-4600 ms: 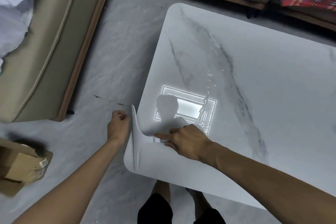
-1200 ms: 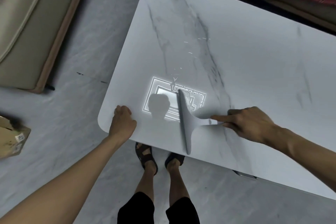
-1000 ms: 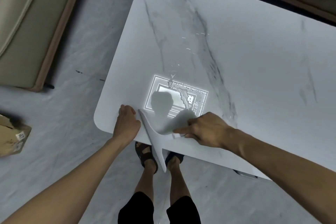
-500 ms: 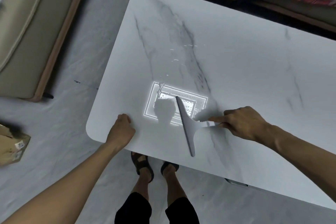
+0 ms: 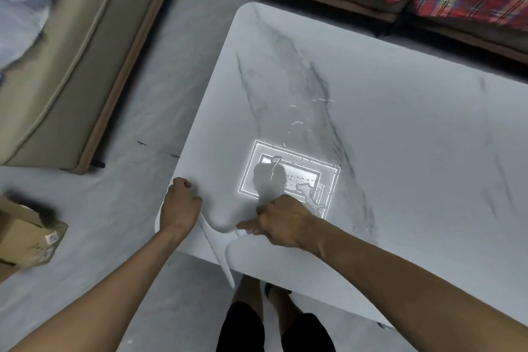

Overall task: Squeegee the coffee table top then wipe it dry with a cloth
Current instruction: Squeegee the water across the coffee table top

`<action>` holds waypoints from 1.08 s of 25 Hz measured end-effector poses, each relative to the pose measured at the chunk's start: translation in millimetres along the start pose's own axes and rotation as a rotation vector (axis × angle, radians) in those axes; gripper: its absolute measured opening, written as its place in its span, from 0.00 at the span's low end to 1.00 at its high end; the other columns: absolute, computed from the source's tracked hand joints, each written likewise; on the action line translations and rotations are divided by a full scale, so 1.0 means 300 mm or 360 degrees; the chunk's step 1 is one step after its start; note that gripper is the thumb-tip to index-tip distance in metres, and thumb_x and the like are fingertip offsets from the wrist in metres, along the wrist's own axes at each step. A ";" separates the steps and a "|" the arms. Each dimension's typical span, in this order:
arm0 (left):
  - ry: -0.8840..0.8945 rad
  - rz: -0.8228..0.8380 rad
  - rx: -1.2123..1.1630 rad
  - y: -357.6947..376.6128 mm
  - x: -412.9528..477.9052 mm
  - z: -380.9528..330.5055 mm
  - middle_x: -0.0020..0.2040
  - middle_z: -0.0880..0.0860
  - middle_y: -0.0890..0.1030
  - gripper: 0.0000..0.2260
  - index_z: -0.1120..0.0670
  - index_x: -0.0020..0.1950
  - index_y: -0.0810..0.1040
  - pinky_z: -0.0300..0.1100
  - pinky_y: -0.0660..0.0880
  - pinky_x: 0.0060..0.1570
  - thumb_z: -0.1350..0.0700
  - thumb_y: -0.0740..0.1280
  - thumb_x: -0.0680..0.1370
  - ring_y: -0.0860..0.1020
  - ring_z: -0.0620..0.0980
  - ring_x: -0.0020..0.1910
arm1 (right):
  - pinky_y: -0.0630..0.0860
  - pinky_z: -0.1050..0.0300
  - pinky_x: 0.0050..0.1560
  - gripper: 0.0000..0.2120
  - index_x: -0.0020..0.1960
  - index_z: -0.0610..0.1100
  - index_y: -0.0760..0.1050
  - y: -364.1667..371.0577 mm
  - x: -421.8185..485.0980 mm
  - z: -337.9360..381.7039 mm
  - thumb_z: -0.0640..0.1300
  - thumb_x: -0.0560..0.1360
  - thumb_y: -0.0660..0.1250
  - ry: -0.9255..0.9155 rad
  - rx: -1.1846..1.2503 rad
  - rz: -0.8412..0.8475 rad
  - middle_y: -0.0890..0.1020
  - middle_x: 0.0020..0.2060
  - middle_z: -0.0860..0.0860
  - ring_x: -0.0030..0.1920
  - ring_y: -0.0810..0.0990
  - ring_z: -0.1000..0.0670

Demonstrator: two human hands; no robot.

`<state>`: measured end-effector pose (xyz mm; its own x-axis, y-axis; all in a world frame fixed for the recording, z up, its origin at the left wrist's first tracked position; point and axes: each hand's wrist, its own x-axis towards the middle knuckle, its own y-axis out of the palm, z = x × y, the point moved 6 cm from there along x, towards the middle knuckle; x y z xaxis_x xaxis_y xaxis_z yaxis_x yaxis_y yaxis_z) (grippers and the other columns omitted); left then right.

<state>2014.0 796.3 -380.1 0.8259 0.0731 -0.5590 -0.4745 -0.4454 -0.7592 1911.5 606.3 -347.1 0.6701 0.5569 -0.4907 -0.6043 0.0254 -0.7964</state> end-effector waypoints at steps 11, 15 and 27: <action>0.0329 0.0442 0.0015 0.133 0.131 -0.290 0.54 0.50 0.73 0.14 0.49 0.52 0.65 0.36 0.64 0.33 0.63 0.65 0.72 0.73 0.49 0.44 | 0.60 0.65 0.28 0.26 0.68 0.79 0.51 -0.113 -0.425 -0.549 0.53 0.80 0.56 0.0827 0.0246 -0.0390 0.67 0.30 0.64 0.31 0.73 0.54; 0.0504 0.0441 0.0127 0.177 0.134 -0.440 0.56 0.53 0.71 0.13 0.50 0.49 0.64 0.42 0.70 0.46 0.63 0.66 0.72 0.74 0.54 0.51 | 0.64 0.59 0.28 0.21 0.68 0.76 0.48 -0.066 -0.649 -0.607 0.59 0.80 0.48 0.1113 0.0257 -0.0285 0.68 0.31 0.59 0.32 0.76 0.51; 0.0647 0.0483 0.0405 0.324 0.254 -0.681 0.78 0.62 0.51 0.17 0.59 0.62 0.67 0.50 0.62 0.71 0.62 0.64 0.73 0.53 0.58 0.78 | 0.71 0.48 0.49 0.13 0.61 0.45 0.68 -0.501 -0.164 -1.165 0.49 0.84 0.49 0.1668 0.1060 -0.0998 0.79 0.54 0.39 0.51 0.75 0.35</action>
<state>2093.1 576.2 -428.4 0.6682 -0.3963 -0.6297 -0.7256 -0.1602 -0.6692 2120.0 284.8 -326.9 0.7309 -0.5617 -0.3876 0.0230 0.5879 -0.8086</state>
